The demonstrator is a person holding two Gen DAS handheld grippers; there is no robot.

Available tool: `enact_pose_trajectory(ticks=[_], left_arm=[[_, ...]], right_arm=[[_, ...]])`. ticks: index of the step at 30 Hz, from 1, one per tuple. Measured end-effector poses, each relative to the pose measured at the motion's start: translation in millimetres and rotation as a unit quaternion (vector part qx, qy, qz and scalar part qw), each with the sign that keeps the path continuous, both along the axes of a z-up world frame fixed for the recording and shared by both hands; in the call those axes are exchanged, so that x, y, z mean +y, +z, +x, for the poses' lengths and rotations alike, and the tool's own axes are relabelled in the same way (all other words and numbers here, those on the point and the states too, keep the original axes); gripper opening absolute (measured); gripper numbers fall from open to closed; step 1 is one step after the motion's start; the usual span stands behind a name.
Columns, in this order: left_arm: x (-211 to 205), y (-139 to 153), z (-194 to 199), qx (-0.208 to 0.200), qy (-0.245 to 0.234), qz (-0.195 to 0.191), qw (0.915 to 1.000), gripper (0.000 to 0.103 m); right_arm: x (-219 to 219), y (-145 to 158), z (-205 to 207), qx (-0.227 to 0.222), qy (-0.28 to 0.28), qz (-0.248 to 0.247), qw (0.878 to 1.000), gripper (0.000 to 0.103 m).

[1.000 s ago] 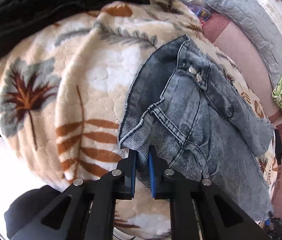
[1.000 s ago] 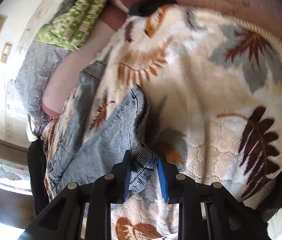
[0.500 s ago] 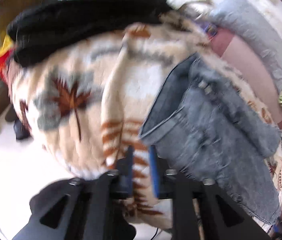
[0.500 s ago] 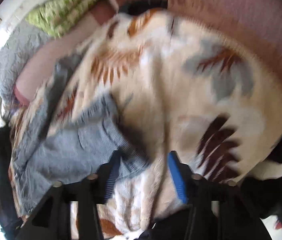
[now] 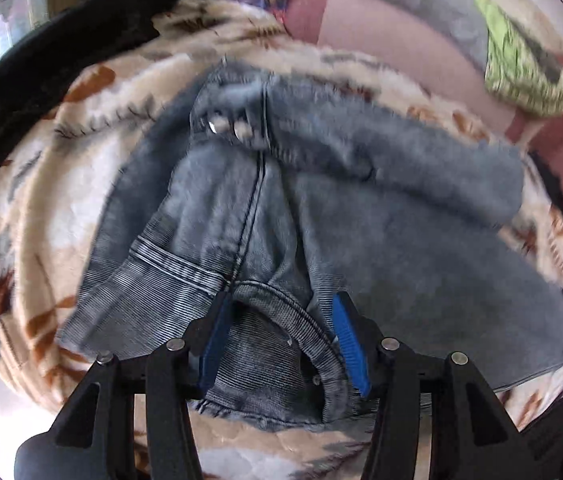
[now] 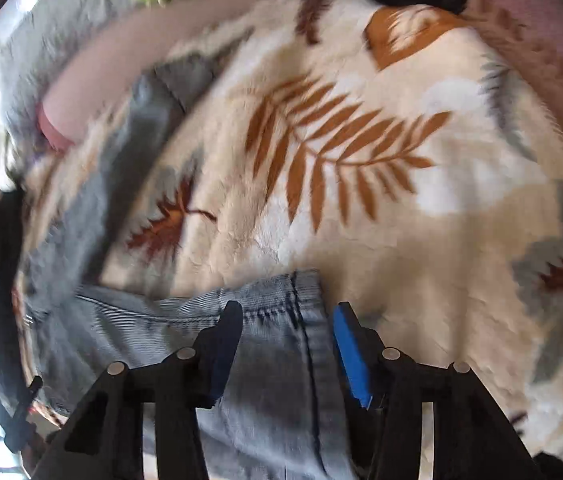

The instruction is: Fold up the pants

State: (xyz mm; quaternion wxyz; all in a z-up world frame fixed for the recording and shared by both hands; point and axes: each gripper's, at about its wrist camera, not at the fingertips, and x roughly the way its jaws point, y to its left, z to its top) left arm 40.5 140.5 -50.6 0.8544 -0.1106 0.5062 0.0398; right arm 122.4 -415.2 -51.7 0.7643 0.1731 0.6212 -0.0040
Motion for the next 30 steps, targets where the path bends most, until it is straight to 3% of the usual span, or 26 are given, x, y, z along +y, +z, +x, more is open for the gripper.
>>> enact_pose_trajectory(ticks=[2, 4, 7, 9, 11, 16, 18, 20, 22, 23, 24, 26, 28, 30], left_arm=[[-1, -7, -1, -0.006, -0.006, 0.008, 0.9999, 0.056], [-6, -6, -2, -0.012, -0.019, 0.022, 0.9995, 0.059], [-11, -8, -6, -0.019, -0.033, 0.027, 0.9989, 0.066], [-15, -10, -8, -0.022, -0.039, 0.042, 0.9981, 0.067], [-23, -10, -11, -0.025, -0.043, 0.063, 0.9968, 0.069], [-15, -4, -4, -0.020, -0.044, 0.044, 0.9978, 0.068], [-12, 4, -4, -0.032, -0.037, 0.036, 0.9982, 0.069], [-10, 13, -4, -0.053, -0.024, 0.039, 0.9976, 0.069], [-6, 11, 0, -0.060, -0.016, 0.032, 0.9975, 0.083], [-5, -4, 9, -0.024, -0.013, 0.034, 0.9990, 0.084], [-5, -17, 15, 0.011, -0.016, 0.044, 0.9989, 0.084], [-13, -11, 16, -0.005, -0.030, 0.077, 0.9966, 0.085], [-16, 5, 17, -0.031, -0.042, 0.070, 0.9962, 0.085], [-12, 29, 25, -0.078, -0.037, 0.054, 0.9948, 0.085]], right_arm=[[7, 4, 1, -0.007, 0.013, -0.040, 0.999, 0.022], [12, 23, -1, -0.046, 0.013, -0.081, 0.996, 0.018], [30, 43, 1, -0.086, 0.024, -0.146, 0.985, 0.018], [41, 26, 8, -0.067, 0.042, -0.185, 0.979, 0.019], [39, 2, 13, -0.033, 0.034, -0.214, 0.976, 0.033], [29, 53, -32, -0.119, -0.024, -0.184, 0.975, 0.042], [40, 67, -49, -0.140, -0.013, -0.158, 0.977, 0.046], [47, 62, -60, -0.130, 0.004, -0.125, 0.984, 0.056], [47, 28, -56, -0.067, 0.014, -0.087, 0.994, 0.058], [46, 9, -55, -0.030, 0.019, -0.079, 0.996, 0.058], [46, 8, -54, -0.038, 0.026, -0.085, 0.995, 0.058], [49, 29, -48, -0.045, 0.026, -0.082, 0.995, 0.058], [47, 56, -33, -0.069, 0.016, -0.028, 0.997, 0.058], [48, 80, -4, -0.104, 0.017, -0.008, 0.994, 0.058]])
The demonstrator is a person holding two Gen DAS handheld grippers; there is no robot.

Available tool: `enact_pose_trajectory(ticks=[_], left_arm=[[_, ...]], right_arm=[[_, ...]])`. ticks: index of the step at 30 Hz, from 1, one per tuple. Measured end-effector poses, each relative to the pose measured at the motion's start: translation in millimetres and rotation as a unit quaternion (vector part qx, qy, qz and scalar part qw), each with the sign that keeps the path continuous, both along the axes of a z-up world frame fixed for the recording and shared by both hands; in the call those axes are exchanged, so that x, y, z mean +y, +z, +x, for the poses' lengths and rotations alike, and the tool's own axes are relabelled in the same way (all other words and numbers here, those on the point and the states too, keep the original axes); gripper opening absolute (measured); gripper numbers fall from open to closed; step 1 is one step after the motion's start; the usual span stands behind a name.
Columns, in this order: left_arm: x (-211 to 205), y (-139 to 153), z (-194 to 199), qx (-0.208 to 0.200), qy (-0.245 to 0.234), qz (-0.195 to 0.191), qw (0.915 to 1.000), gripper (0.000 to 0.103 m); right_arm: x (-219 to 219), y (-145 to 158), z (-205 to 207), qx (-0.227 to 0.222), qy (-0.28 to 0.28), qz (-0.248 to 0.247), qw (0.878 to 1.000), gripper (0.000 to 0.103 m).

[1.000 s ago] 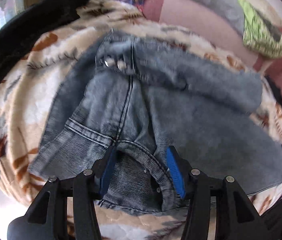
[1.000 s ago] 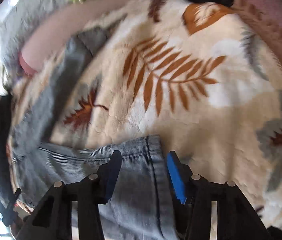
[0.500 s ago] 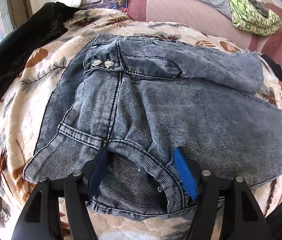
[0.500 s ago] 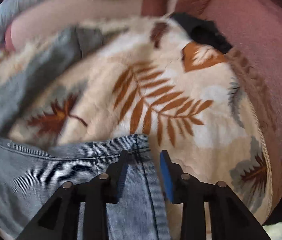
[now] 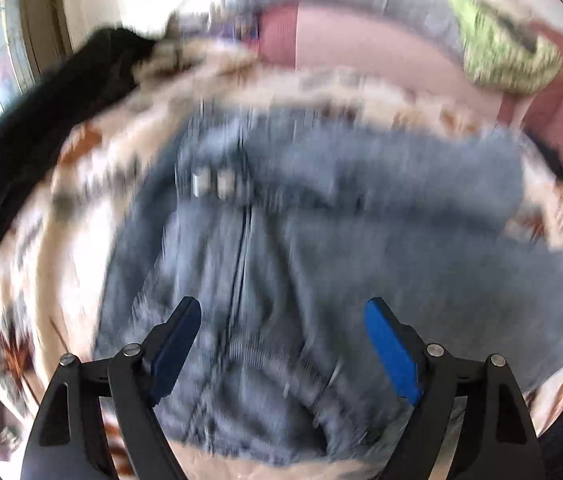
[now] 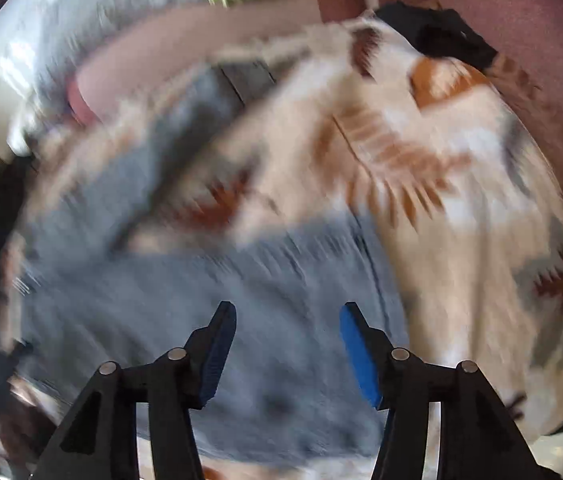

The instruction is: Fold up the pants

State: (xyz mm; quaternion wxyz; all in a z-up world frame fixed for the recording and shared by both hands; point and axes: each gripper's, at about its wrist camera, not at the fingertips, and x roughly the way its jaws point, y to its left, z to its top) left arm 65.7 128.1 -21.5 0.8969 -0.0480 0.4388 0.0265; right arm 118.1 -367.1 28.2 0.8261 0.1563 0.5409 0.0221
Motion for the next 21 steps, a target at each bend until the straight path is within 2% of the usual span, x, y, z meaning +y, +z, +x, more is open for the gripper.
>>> enact_pose_trajectory(ticks=[2, 4, 6, 7, 9, 11, 14, 16, 17, 19, 20, 21], left_arm=[[8, 13, 15, -0.022, 0.005, -0.016, 0.9996, 0.085], [20, 16, 43, -0.030, 0.031, -0.016, 0.9989, 0.085], [31, 13, 66, -0.029, 0.047, -0.020, 0.9983, 0.085], [33, 11, 73, -0.030, 0.055, -0.019, 0.9979, 0.085], [36, 3, 96, -0.028, 0.058, -0.013, 0.9978, 0.085], [40, -2, 102, -0.031, 0.060, -0.014, 0.9976, 0.085], [43, -5, 117, -0.034, 0.068, -0.007, 0.9971, 0.085], [46, -13, 132, -0.017, 0.076, 0.000, 0.9969, 0.085], [47, -21, 139, -0.001, 0.076, -0.005, 0.9971, 0.085], [51, -45, 155, 0.055, 0.090, -0.002, 0.9944, 0.085], [52, -52, 159, 0.070, 0.090, -0.001, 0.9935, 0.085], [50, -53, 159, 0.067, 0.090, 0.006, 0.9936, 0.086]], right_arm=[[0, 14, 43, -0.040, 0.013, -0.002, 0.999, 0.063], [-6, 8, 96, -0.039, -0.003, 0.015, 0.999, 0.063], [-11, -9, 147, -0.026, -0.012, 0.060, 0.998, 0.063], [-10, -16, 167, -0.021, -0.019, 0.053, 0.998, 0.063], [-8, -31, 193, -0.019, -0.022, 0.032, 0.999, 0.063], [-8, -42, 215, -0.018, -0.027, 0.003, 0.999, 0.062], [-8, -64, 241, -0.001, -0.009, 0.000, 1.000, 0.062], [-4, -77, 248, 0.005, 0.010, 0.009, 1.000, 0.061], [-3, -82, 250, 0.016, 0.007, 0.002, 1.000, 0.042], [-3, -77, 246, 0.022, 0.003, -0.012, 1.000, 0.015], [-3, -72, 244, 0.021, 0.002, -0.015, 1.000, 0.014], [-3, -61, 239, 0.018, 0.004, -0.019, 1.000, 0.013]])
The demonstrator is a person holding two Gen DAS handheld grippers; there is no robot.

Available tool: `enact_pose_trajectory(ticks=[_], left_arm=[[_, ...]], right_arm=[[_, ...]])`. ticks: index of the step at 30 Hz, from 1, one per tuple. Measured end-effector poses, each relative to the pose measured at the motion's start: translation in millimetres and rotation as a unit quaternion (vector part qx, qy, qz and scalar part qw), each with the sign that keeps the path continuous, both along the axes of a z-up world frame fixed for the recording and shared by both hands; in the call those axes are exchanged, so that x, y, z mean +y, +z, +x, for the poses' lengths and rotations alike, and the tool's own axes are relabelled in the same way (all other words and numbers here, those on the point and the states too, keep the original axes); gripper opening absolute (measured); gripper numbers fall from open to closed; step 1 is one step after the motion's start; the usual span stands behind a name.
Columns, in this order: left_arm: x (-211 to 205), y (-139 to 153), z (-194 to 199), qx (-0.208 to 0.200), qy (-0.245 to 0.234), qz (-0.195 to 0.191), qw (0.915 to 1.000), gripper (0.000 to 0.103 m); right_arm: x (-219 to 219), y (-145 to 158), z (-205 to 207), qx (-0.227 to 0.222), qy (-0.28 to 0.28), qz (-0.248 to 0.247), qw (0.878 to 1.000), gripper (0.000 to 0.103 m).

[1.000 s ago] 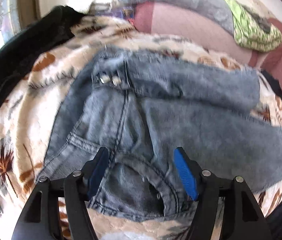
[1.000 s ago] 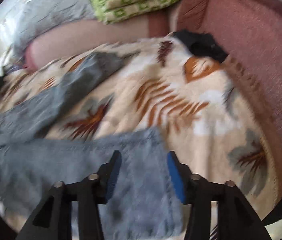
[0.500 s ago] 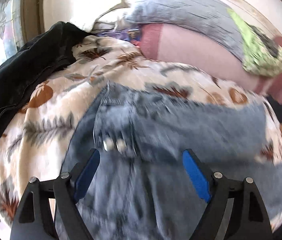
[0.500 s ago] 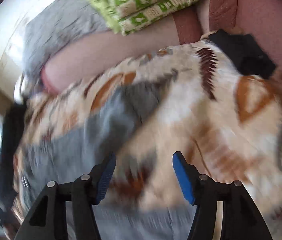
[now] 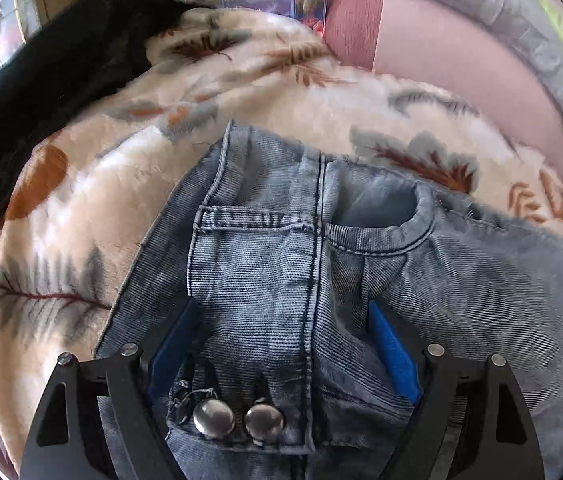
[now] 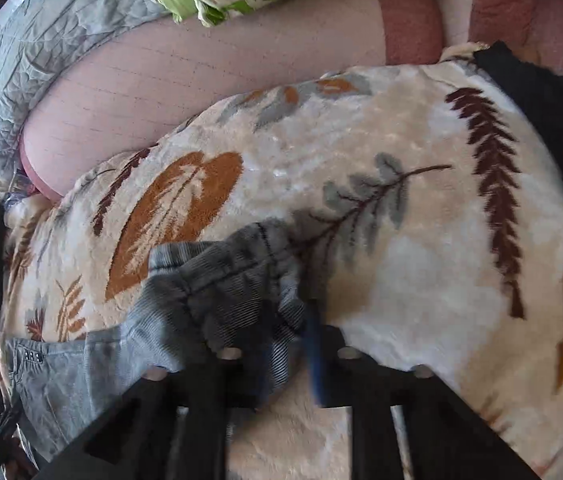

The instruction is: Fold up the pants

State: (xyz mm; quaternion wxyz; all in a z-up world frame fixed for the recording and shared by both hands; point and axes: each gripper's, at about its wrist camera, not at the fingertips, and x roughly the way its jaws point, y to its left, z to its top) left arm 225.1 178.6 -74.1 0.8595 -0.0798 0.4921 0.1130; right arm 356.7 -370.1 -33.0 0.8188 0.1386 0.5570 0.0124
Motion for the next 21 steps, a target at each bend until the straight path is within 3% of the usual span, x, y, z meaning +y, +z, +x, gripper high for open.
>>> enact_pose_trajectory(ticks=[3, 7, 11, 13, 14, 16, 18, 20, 21], left_arm=[[-5, 0, 1, 0.006, -0.004, 0.019, 0.9998, 0.085], [0, -1, -2, 0.007, -0.009, 0.007, 0.9999, 0.086], [1, -1, -1, 0.004, -0.011, 0.010, 0.9999, 0.087], [0, -4, 0, 0.001, -0.010, 0.019, 0.9998, 0.090], [0, -5, 0, -0.001, -0.010, 0.023, 0.9997, 0.090], [-2, -5, 1, -0.001, -0.010, 0.032, 0.9994, 0.091], [-2, -3, 0, -0.001, -0.008, 0.028, 0.9996, 0.091], [1, -2, -2, -0.001, -0.008, 0.021, 0.9998, 0.090], [1, -1, -2, -0.004, -0.009, 0.018, 0.9998, 0.090]], right_arm=[[0, 43, -17, -0.009, -0.009, -0.012, 1.000, 0.012], [-2, 105, -58, -0.019, -0.036, 0.038, 0.998, 0.012], [-5, 141, -104, -0.061, -0.053, 0.055, 0.995, 0.013], [-13, 135, -102, -0.082, -0.079, 0.035, 0.993, 0.020], [-19, 115, -87, -0.058, -0.092, -0.005, 0.994, 0.042], [-34, 72, -66, -0.002, -0.091, -0.013, 0.996, 0.080], [-56, 47, -74, 0.003, -0.141, -0.027, 0.990, 0.079], [-75, 38, -97, -0.030, -0.163, 0.047, 0.985, 0.079], [-77, 32, -105, -0.026, -0.159, 0.055, 0.985, 0.079]])
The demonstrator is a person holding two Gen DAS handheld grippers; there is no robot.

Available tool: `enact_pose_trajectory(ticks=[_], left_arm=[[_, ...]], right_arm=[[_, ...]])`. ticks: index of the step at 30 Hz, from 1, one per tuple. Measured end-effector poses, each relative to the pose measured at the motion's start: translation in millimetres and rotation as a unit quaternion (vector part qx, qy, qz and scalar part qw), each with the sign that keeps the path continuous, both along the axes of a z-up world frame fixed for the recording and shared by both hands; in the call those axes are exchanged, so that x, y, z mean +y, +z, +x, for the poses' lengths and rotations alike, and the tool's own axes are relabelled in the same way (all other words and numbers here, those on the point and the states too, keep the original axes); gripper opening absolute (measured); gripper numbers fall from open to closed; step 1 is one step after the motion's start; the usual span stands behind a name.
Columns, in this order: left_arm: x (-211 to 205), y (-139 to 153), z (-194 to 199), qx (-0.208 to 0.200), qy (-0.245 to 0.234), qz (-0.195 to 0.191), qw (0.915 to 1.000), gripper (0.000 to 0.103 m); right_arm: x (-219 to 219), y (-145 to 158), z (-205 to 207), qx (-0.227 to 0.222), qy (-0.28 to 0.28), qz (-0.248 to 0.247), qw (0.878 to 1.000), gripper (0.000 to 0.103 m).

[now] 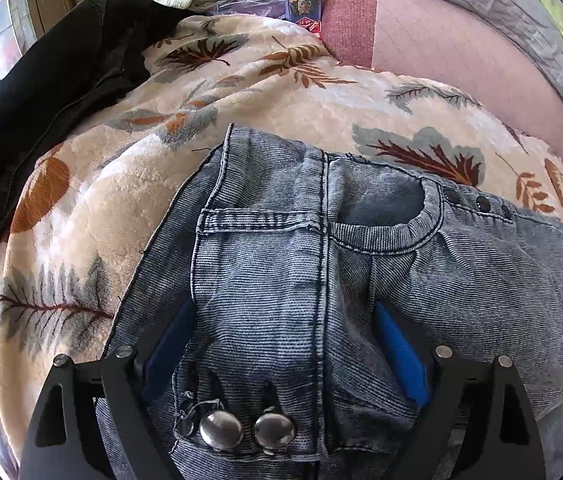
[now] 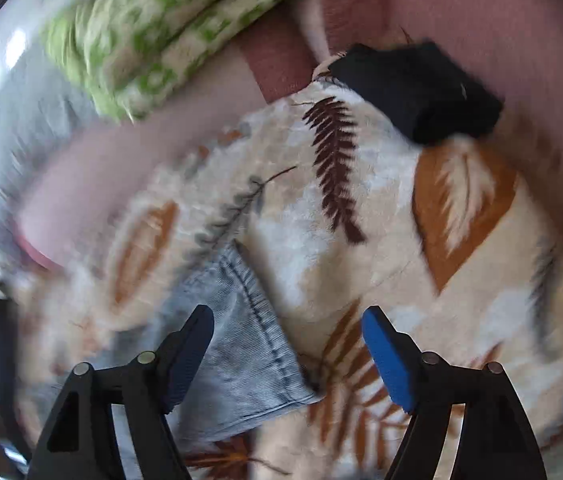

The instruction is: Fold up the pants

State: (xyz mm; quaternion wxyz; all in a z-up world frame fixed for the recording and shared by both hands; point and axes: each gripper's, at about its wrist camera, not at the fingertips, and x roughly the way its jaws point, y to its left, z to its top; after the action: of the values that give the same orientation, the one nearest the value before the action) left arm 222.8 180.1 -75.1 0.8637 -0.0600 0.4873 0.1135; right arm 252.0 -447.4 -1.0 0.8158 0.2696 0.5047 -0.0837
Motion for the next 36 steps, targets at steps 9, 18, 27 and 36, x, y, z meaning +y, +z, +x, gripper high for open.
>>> enact_pose_trajectory(ticks=[9, 18, 27, 36], left_arm=[[-5, -5, 3, -0.001, -0.001, 0.015, 0.9999, 0.093], [-2, -3, 4, 0.002, 0.001, 0.004, 1.0000, 0.093], [21, 45, 6, -0.042, 0.004, -0.032, 0.9986, 0.093], [67, 35, 73, -0.003, 0.022, -0.153, 0.9879, 0.093]], right_arm=[[44, -53, 7, 0.085, 0.115, -0.042, 0.989, 0.025], [66, -36, -16, 0.130, 0.152, -0.154, 0.968, 0.028], [62, 32, 10, 0.001, 0.127, -0.129, 0.983, 0.068], [57, -1, 70, 0.027, 0.133, -0.054, 0.989, 0.068]])
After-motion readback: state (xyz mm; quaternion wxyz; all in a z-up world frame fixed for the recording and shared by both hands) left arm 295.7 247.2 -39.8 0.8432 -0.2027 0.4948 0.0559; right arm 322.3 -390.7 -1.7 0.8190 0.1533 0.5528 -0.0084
